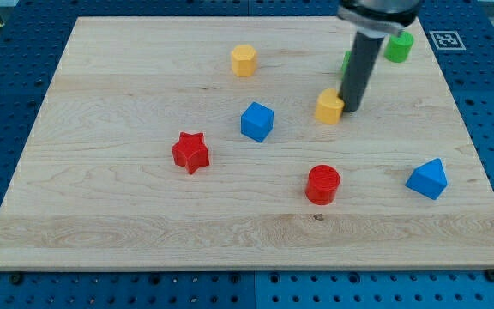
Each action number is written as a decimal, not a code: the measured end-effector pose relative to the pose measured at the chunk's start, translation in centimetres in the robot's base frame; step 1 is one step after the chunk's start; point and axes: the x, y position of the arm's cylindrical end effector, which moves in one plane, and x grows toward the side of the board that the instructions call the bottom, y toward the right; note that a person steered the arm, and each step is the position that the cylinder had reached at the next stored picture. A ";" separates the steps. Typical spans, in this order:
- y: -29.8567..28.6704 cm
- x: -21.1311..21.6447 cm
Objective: Push the blue cube towards the yellow hexagon
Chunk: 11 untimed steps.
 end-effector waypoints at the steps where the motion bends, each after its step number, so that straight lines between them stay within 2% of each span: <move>1: -2.7 0.3; 2: -2.7 0.3; 3: -0.5 3.4; 4: -0.9 5.8; 5: -2.8 5.8; 6: -8.9 5.7; 7: -11.7 4.3; 10: -11.9 1.1; 11: -11.9 1.7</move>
